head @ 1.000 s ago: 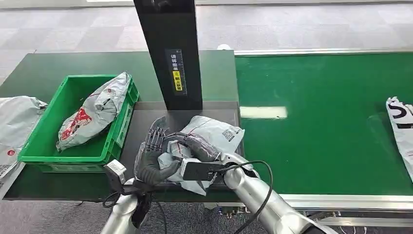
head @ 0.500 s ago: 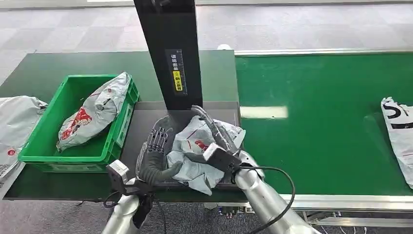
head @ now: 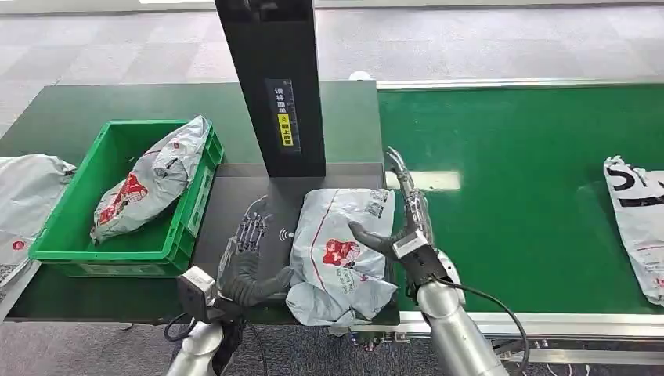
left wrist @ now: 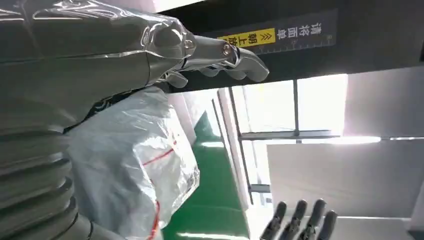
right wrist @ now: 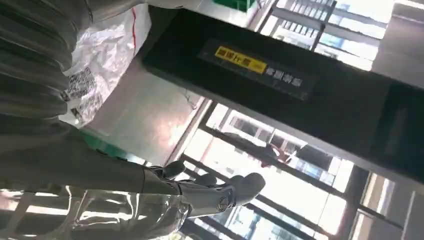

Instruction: Moved the parcel from conveyor to table for the left to box.

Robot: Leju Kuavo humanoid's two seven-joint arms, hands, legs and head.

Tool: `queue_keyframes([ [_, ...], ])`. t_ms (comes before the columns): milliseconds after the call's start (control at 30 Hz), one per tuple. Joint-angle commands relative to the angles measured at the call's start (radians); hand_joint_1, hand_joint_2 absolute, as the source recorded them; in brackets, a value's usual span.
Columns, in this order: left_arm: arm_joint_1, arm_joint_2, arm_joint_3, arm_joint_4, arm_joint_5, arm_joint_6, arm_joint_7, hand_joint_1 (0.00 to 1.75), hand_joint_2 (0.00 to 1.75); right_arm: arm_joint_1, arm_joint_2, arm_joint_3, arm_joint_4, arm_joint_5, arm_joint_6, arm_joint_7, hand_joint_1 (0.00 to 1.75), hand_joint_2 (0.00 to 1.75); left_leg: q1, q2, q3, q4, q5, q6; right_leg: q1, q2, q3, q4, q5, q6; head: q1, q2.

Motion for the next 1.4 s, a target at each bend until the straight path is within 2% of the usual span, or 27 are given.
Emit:
queue_keyframes([
  [33, -0.027, 0.013, -0.045, 0.054, -0.068, 0.005, 0.012, 0.0, 1.75, -0.116, -0.043, 0.083, 0.327, 0.284, 0.138, 0.286, 0.0, 1.75, 0.0, 0.001, 0.003, -0.002, 0.0, 0.001, 0.0, 0.002, 0.003, -0.002, 0.001, 0.001, 0.0, 0.0],
  [67, -0.031, 0.011, -0.043, 0.063, -0.071, 0.003, 0.009, 0.0, 1.75, -0.135, -0.037, 0.091, 0.387, 0.291, 0.194, 0.326, 0.0, 1.75, 0.0, 0.002, 0.003, -0.002, 0.0, 0.001, 0.0, 0.002, 0.003, -0.002, 0.001, 0.001, 0.0, 0.0],
  [133, -0.045, 0.004, -0.037, 0.081, -0.075, 0.003, 0.008, 0.0, 1.75, -0.161, -0.031, 0.119, 0.435, 0.343, 0.17, 0.328, 0.0, 1.75, 0.0, 0.002, 0.004, -0.002, 0.001, 0.001, 0.0, 0.002, 0.004, -0.003, 0.001, 0.001, 0.0, 0.0],
  [167, -0.033, 0.001, -0.025, 0.064, -0.078, 0.007, 0.009, 0.0, 1.75, -0.16, -0.005, 0.052, 0.446, 0.279, 0.162, 0.247, 0.0, 1.75, 0.0, 0.001, 0.005, -0.003, 0.001, 0.001, 0.0, 0.001, 0.005, -0.003, 0.002, 0.001, 0.0, 0.0],
  [200, -0.023, 0.002, -0.021, 0.049, -0.08, 0.01, 0.01, 0.0, 1.75, -0.158, 0.0, 0.039, 0.439, 0.271, 0.148, 0.222, 0.0, 1.75, 0.0, -0.001, 0.003, -0.002, 0.001, 0.001, 0.0, 0.0, 0.003, -0.002, 0.001, 0.001, 0.0, 0.0],
  [433, 0.024, 0.023, -0.045, -0.029, -0.191, 0.048, 0.061, 0.0, 1.75, -0.036, -0.011, -0.088, 0.125, 0.173, 0.09, 0.15, 0.0, 1.75, 0.0, -0.003, 0.001, -0.001, 0.0, 0.001, 0.0, -0.003, 0.002, -0.001, -0.001, 0.001, 0.0, 0.0],
  [567, -0.005, 0.031, -0.127, 0.015, -0.314, 0.03, 0.113, 0.0, 1.75, 0.026, -0.011, -0.151, 0.004, 0.106, 0.043, 0.073, 0.0, 1.75, 0.0, -0.004, 0.002, -0.001, 0.0, 0.001, 0.0, -0.004, 0.003, -0.001, -0.001, 0.001, 0.0, 0.0],
  [600, -0.036, 0.039, -0.189, 0.055, -0.388, 0.007, 0.14, 0.0, 1.75, 0.048, -0.006, -0.176, -0.041, 0.069, 0.02, 0.018, 0.0, 1.75, -0.001, -0.005, 0.0, -0.001, 0.001, 0.001, 0.0, -0.004, 0.001, -0.001, -0.001, 0.001, 0.0, 0.0],
  [633, -0.053, 0.031, -0.21, 0.087, -0.416, -0.004, 0.15, 0.0, 1.75, 0.06, -0.009, -0.181, -0.066, 0.055, 0.02, 0.007, 0.0, 1.75, 0.0, -0.006, 0.001, -0.001, 0.001, 0.002, 0.0, -0.005, 0.003, -0.002, -0.001, 0.001, 0.0, 0.0],
  [767, -0.109, 0.023, -0.287, 0.171, -0.505, -0.027, 0.181, 0.0, 1.75, 0.102, -0.008, -0.196, -0.168, 0.0, -0.009, 0.0, 0.0, 1.75, -0.001, -0.008, 0.0, -0.001, 0.001, 0.002, -0.001, -0.008, 0.003, -0.002, -0.001, 0.001, 0.0, 0.0],
  [800, -0.147, 0.003, -0.313, 0.234, -0.531, -0.032, 0.206, 0.0, 1.75, 0.118, -0.01, -0.197, -0.201, -0.019, -0.031, 0.0, 0.0, 1.75, -0.001, -0.007, 0.0, -0.001, 0.001, 0.001, -0.001, -0.007, 0.002, -0.002, -0.001, 0.001, 0.0, 0.0],
  [967, -0.224, -0.031, -0.374, 0.375, -0.617, -0.007, 0.301, 0.0, 1.75, 0.13, 0.0, -0.211, -0.199, -0.021, -0.031, 0.0, 0.0, 1.75, -0.001, -0.007, 0.0, -0.001, 0.001, 0.001, -0.001, -0.007, 0.003, -0.002, 0.0, 0.001, 0.0, 0.0],
  [1033, -0.278, -0.053, -0.431, 0.487, -0.716, 0.037, 0.384, 0.0, 1.75, 0.135, 0.012, -0.222, -0.195, -0.011, -0.036, 0.0, 0.0, 1.75, -0.001, -0.006, 0.001, -0.001, 0.001, 0.001, -0.001, -0.006, 0.002, -0.001, 0.0, 0.001, 0.0, 0.0],
  [1200, -0.303, -0.08, -0.418, 0.552, -0.72, 0.053, 0.377, 0.0, 1.75, 0.15, 0.025, -0.248, -0.201, -0.004, -0.042, 0.001, 0.0, 1.75, -0.001, -0.005, 0.003, -0.002, 0.001, 0.002, -0.001, -0.005, 0.005, -0.003, 0.001, 0.001, 0.0, 0.0],
  [1233, -0.306, -0.082, -0.408, 0.559, -0.718, 0.067, 0.386, 0.52, 1.75, 0.152, 0.031, -0.264, -0.202, -0.004, -0.04, 0.002, 0.0, 1.75, -0.001, -0.004, 0.003, -0.001, 0.001, 0.002, -0.001, -0.005, 0.005, -0.002, 0.0, 0.001, 0.0, 0.0],
  [1267, -0.306, -0.082, -0.408, 0.559, -0.718, 0.067, 0.386, 0.52, 1.75, 0.152, 0.031, -0.264, -0.202, -0.004, -0.04, 0.002, 0.0, 1.75, -0.001, -0.004, 0.002, -0.001, 0.001, 0.001, -0.001, -0.004, 0.004, -0.002, 0.0, 0.001, 0.0, 0.0],
  [1300, -0.309, -0.081, -0.405, 0.56, -0.719, 0.073, 0.391, 1.75, 1.75, 0.153, 0.03, -0.268, -0.201, -0.004, -0.039, 0.002, 0.0, 1.75, -0.001, -0.004, 0.003, -0.002, 0.001, 0.002, -0.001, -0.004, 0.006, -0.003, 0.001, 0.001, 0.0, 0.0],
  [1400, -0.305, -0.073, -0.39, 0.561, -0.724, 0.121, 0.389, 1.75, 1.75, 0.166, 0.031, -0.284, -0.202, -0.002, -0.038, 0.004, 0.0, 1.75, -0.001, -0.004, 0.004, -0.002, 0.001, 0.002, -0.001, -0.004, 0.006, -0.003, 0.001, 0.002, 0.0, 0.0],
])
